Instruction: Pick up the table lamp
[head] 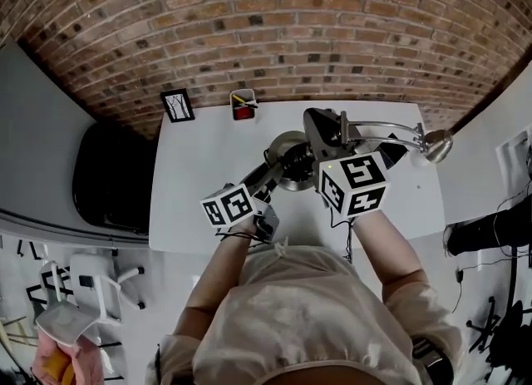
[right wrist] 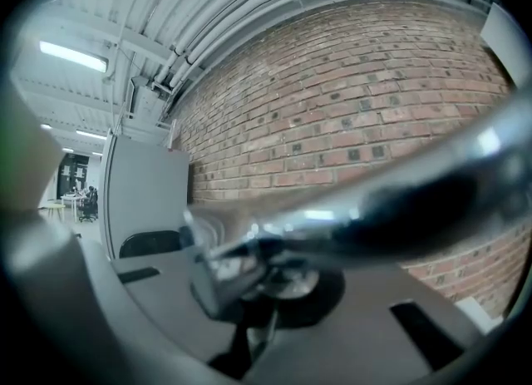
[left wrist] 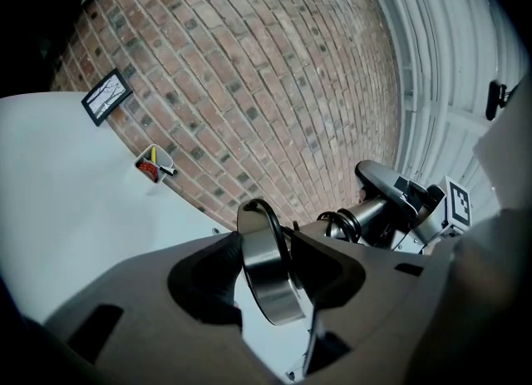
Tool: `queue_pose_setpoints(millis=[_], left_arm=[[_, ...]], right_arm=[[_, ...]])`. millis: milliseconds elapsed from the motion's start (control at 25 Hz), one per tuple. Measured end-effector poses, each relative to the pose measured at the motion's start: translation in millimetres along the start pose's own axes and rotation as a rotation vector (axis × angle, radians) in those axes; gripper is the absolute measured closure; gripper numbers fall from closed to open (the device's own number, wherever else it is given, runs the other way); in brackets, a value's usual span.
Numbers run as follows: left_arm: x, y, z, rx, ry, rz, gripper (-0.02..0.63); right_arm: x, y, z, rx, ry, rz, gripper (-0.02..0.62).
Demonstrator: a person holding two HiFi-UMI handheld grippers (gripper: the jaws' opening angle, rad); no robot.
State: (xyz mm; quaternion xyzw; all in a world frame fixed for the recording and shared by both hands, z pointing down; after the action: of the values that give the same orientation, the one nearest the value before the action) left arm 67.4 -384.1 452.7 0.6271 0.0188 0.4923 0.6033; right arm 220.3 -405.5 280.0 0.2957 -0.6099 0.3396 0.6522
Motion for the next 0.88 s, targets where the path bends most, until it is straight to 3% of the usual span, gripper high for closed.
queue_pose_setpoints(millis=[880], left_arm=[[20.1,3.3,0.1,-0.020,0.052,-0.036,0.419]], right_arm=[[15.0,3.9,-12.7,0.038,0.035,0.009,0.568]])
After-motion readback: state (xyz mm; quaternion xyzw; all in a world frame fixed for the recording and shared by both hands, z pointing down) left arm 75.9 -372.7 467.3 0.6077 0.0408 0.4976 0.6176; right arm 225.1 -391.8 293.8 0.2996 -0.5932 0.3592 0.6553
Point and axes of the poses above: the fingertips, and each gripper's own axes: z forward along the fingers, y to its left, x out of its underside, the point moved 7 cm from there along -z, backward along the fingers, and after that the axes turned 6 degrees about -x, right-handed, at the moved point
